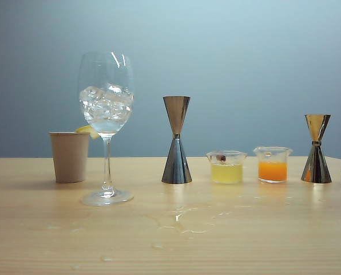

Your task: Pick up the ice scoop on the desk filled with ice cubes, pour the ice into the goblet, and finally put the scoop back on the table.

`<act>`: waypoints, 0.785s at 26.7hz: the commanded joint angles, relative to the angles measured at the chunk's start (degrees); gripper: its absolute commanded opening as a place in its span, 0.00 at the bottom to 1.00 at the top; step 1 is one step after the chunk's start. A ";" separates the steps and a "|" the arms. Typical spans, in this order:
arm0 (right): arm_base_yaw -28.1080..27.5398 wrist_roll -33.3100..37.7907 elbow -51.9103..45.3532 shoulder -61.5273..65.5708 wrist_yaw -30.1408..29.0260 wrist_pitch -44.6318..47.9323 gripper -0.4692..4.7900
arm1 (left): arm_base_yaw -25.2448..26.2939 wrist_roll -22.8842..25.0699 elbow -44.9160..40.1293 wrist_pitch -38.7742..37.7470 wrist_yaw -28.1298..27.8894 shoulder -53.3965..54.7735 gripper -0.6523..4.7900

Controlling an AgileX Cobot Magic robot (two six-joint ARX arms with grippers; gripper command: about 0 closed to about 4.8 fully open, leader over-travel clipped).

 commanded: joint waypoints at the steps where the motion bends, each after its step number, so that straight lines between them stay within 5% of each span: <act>1: 0.57 -1.86 0.31 -3.23 -0.72 -1.99 0.08 | -0.02 -0.24 0.17 0.74 0.46 -0.11 0.11; 7: 3.28 -10.91 0.31 -12.72 1.11 -10.75 0.08 | -0.02 -1.75 0.17 0.74 0.44 -0.11 0.11; 21: 27.10 -27.43 0.31 -26.99 19.10 -18.95 0.08 | -0.02 -2.82 0.17 3.72 0.26 -0.22 0.11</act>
